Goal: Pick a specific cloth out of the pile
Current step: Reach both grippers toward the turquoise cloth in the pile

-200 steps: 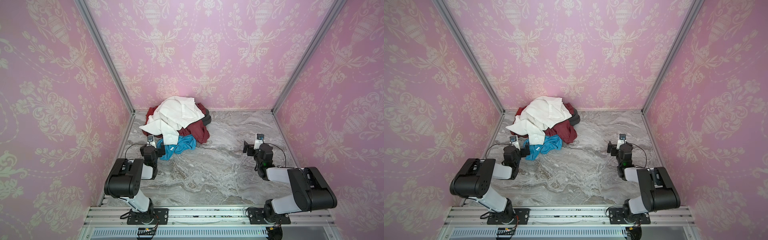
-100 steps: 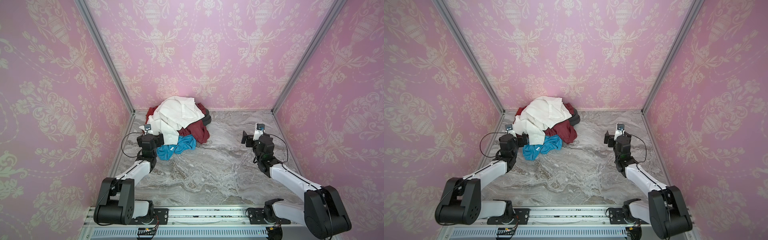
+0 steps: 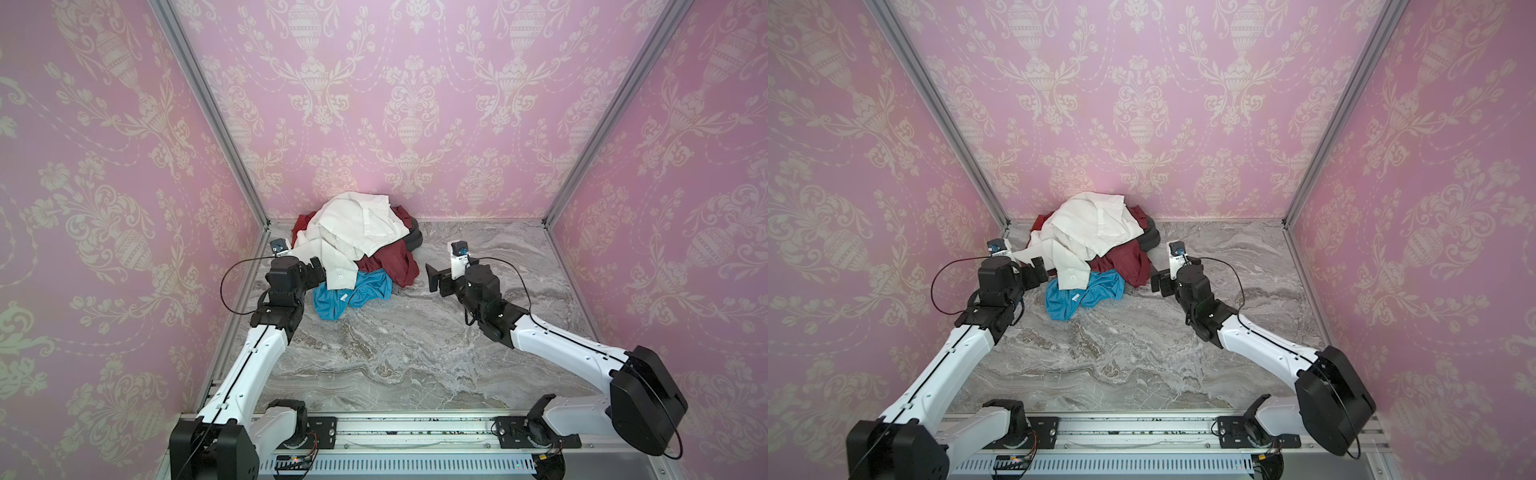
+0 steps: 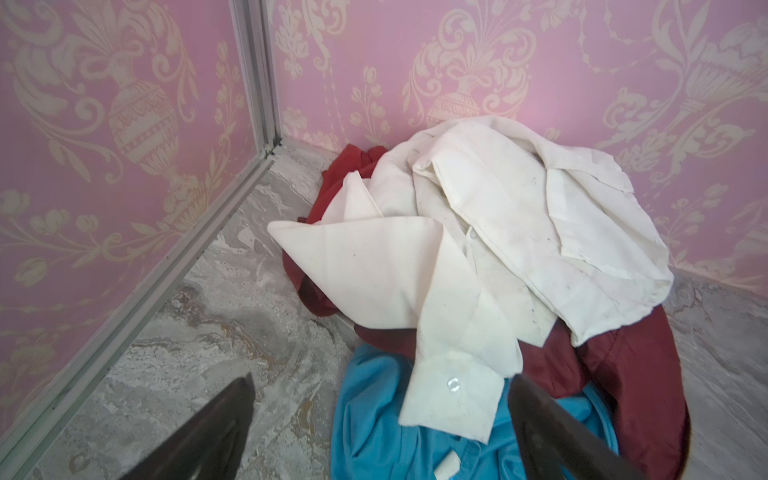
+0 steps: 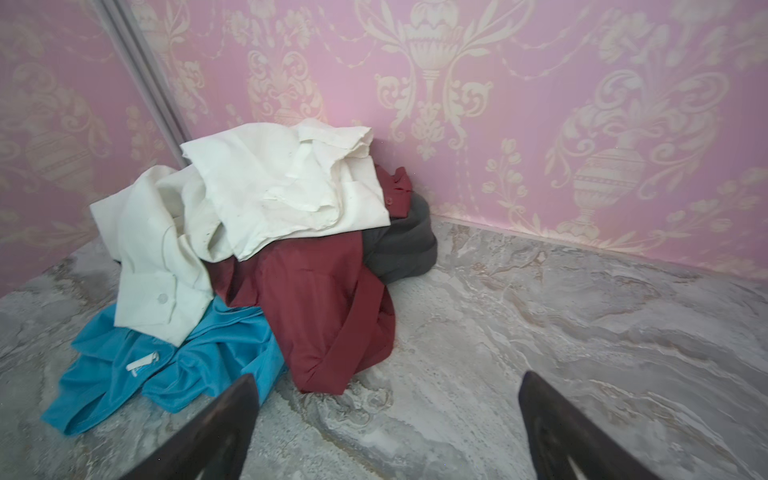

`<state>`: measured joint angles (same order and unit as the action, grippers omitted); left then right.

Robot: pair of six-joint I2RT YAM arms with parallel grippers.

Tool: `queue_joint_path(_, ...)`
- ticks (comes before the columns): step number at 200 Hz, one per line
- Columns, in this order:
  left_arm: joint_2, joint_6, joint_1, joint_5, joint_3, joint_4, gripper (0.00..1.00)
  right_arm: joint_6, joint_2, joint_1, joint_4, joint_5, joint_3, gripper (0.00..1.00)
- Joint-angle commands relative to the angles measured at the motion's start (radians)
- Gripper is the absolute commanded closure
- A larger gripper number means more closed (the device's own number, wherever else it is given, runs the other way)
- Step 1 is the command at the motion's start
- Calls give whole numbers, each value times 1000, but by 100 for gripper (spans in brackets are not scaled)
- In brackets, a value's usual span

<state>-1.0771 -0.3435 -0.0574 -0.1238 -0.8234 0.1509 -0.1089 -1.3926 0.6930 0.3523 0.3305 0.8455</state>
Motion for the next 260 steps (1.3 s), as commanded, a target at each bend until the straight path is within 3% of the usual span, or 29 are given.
queue_joint_path(1, -24, -63, -7, 171, -69, 272, 4, -17, -102, 79, -52, 26, 72, 2)
queue_joint_path(42, -49, -139, -5, 400, -54, 358, 4, -6, -330, 175, -168, -28, 261, 3)
queue_joint_path(63, -57, -144, -5, 465, -51, 378, 1, -11, -446, 193, -273, -76, 406, 3)
queue_joint_path(126, -43, -93, -3, 492, -17, 413, 1, -22, -710, 202, -464, -192, 692, 3)
queue_joint_path(223, -27, -129, 4, 545, -58, 365, 2, -62, -1037, 202, -646, -147, 1058, 3)
queue_joint_path(242, -61, -116, 7, 548, -86, 371, 2, -78, -1089, 202, -668, -149, 1120, 11)
queue_joint_path(260, -91, -116, 10, 560, -113, 376, 3, -81, -1117, 201, -714, -157, 1179, 39)
